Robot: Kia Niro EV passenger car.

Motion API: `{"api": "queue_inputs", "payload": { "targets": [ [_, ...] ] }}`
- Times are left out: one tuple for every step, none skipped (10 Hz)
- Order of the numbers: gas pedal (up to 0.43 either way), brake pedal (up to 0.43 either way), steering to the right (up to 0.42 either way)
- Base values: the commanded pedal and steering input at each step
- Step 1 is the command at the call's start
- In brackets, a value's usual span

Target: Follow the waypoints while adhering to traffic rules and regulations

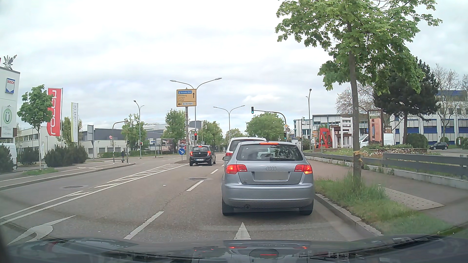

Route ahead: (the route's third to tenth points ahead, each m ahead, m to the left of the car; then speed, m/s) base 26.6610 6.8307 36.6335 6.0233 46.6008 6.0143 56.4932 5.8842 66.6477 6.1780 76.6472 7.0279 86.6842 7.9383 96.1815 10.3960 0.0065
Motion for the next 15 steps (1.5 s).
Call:
{"api": "queue_inputs", "payload": {
  "targets": [
    [0.000, 0.146, 0.000],
    [0.000, 0.140, 0.000],
    [0.000, 0.146, 0.000],
    [0.000, 0.146, 0.000],
    [0.000, 0.140, 0.000],
    [0.000, 0.146, 0.000],
    [0.000, 0.146, 0.000],
    [0.000, 0.146, 0.000],
    [0.000, 0.146, 0.000],
    [0.000, 0.146, 0.000],
    [0.000, 0.146, 0.000],
    [0.000, 0.146, 0.000],
    [0.000, 0.146, 0.000],
    [0.000, 0.146, 0.000],
    [0.000, 0.140, 0.000]
  ]
}}
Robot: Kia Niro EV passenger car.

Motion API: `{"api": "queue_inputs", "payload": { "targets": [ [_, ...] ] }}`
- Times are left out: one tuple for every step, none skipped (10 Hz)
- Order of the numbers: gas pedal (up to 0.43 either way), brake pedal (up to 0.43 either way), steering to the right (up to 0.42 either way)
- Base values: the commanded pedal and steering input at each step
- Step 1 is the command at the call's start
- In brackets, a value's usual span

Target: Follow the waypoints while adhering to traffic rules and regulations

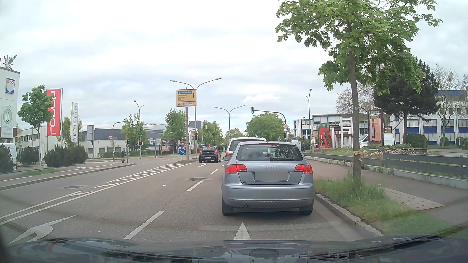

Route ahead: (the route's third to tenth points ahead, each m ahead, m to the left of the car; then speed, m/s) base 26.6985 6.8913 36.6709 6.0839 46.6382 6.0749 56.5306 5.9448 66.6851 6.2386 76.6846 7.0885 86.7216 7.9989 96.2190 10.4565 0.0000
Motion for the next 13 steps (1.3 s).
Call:
{"api": "queue_inputs", "payload": {
  "targets": [
    [0.000, 0.146, 0.000],
    [0.000, 0.146, 0.000],
    [0.000, 0.146, 0.000],
    [0.000, 0.146, 0.000],
    [0.000, 0.146, 0.000],
    [0.000, 0.146, 0.000],
    [0.000, 0.146, 0.000],
    [0.000, 0.146, 0.000],
    [0.000, 0.140, 0.000],
    [0.000, 0.146, 0.000],
    [0.000, 0.146, 0.000],
    [0.000, 0.146, 0.000],
    [0.000, 0.146, 0.000]
  ]
}}
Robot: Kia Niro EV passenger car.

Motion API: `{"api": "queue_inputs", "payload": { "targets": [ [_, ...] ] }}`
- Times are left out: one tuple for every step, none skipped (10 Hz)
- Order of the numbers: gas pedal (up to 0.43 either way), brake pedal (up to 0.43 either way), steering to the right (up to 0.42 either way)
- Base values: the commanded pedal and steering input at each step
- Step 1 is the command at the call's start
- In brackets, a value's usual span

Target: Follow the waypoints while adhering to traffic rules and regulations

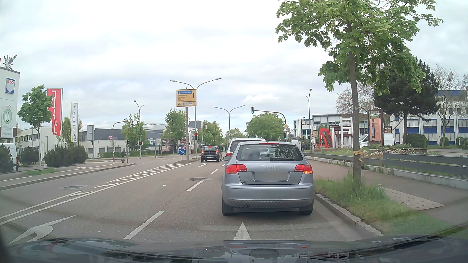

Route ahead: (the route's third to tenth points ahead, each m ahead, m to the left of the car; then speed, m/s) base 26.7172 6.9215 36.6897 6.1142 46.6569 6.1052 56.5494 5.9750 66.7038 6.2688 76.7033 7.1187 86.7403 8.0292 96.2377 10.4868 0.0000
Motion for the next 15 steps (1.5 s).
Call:
{"api": "queue_inputs", "payload": {
  "targets": [
    [0.000, 0.140, 0.000],
    [0.000, 0.073, 0.000],
    [0.000, 0.000, 0.000],
    [0.000, 0.000, 0.000],
    [0.000, 0.000, 0.000],
    [0.000, 0.000, 0.000],
    [0.000, 0.000, 0.000],
    [0.087, 0.000, 0.000],
    [0.110, 0.000, 0.000],
    [0.157, 0.000, 0.000],
    [0.197, 0.000, 0.000],
    [0.220, 0.000, 0.000],
    [0.248, 0.000, 0.000],
    [0.260, 0.000, 0.000],
    [0.268, 0.000, 0.000]
  ]
}}
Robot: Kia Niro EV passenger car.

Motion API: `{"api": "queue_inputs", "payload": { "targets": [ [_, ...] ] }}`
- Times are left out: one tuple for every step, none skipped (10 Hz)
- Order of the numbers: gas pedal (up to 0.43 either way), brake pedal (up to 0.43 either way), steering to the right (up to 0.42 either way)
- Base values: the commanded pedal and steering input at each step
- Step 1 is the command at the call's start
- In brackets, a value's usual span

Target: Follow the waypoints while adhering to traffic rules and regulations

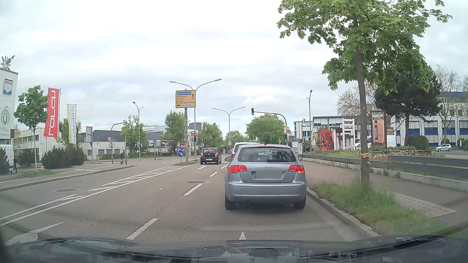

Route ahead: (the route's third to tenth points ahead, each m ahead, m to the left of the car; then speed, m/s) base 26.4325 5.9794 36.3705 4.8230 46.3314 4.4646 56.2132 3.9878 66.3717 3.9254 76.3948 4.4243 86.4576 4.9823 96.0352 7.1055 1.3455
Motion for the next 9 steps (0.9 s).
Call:
{"api": "queue_inputs", "payload": {
  "targets": [
    [0.280, 0.000, 0.000],
    [0.280, 0.000, 0.000],
    [0.280, 0.000, 0.000],
    [0.280, 0.000, 0.000],
    [0.280, 0.000, 0.000],
    [0.268, 0.000, 0.000],
    [0.268, 0.000, 0.000],
    [0.177, 0.000, 0.000],
    [0.150, 0.000, 0.000]
  ]
}}
